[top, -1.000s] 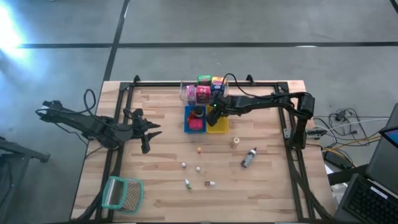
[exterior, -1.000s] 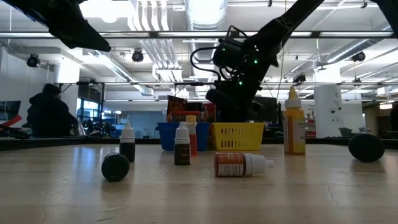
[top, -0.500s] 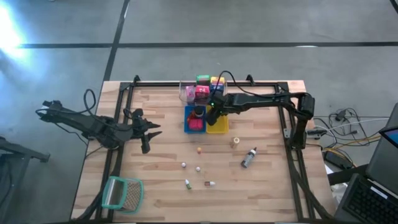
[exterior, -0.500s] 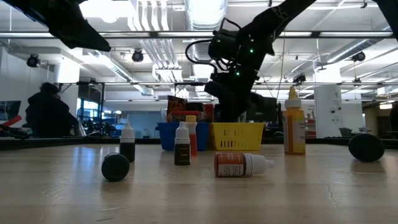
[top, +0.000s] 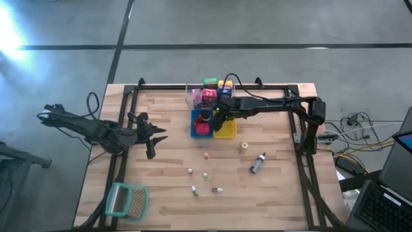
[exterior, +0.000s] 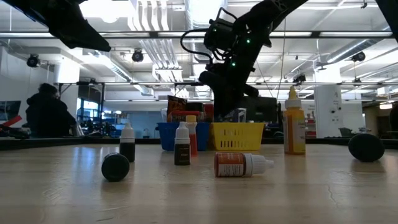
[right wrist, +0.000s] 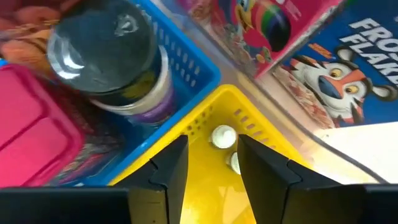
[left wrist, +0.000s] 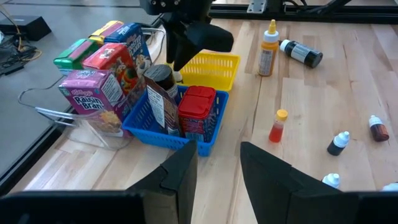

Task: Pick & Place Kitchen Items
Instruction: Put the small orange food coloring bottle into the yellow bin

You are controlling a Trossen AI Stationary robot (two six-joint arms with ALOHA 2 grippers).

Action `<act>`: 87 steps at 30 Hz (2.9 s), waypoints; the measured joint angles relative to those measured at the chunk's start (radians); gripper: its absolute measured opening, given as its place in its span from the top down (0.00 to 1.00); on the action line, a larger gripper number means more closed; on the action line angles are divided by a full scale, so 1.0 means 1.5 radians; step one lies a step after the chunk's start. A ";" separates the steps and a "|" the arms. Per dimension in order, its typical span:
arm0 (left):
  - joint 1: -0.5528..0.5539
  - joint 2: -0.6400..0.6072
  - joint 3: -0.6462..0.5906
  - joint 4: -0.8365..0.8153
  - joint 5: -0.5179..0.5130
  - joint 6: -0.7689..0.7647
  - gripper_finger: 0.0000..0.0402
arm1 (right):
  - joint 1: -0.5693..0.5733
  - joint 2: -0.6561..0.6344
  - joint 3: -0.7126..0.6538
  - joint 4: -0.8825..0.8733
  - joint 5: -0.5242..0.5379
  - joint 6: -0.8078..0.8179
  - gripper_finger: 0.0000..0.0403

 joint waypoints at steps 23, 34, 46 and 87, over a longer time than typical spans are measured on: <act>0.000 0.000 0.000 0.000 0.000 0.000 0.68 | 0.092 -0.077 0.031 -0.044 0.091 -0.024 0.77; 0.000 0.000 0.000 0.000 0.000 0.000 0.68 | 0.153 -0.128 0.033 -0.037 0.096 -0.034 0.84; 0.000 0.000 0.000 0.000 0.000 0.000 0.68 | 0.214 -0.143 0.034 -0.035 0.142 -0.041 0.85; 0.000 0.000 0.000 0.000 0.000 0.000 0.68 | 0.226 -0.227 0.034 -0.076 0.038 -0.135 0.85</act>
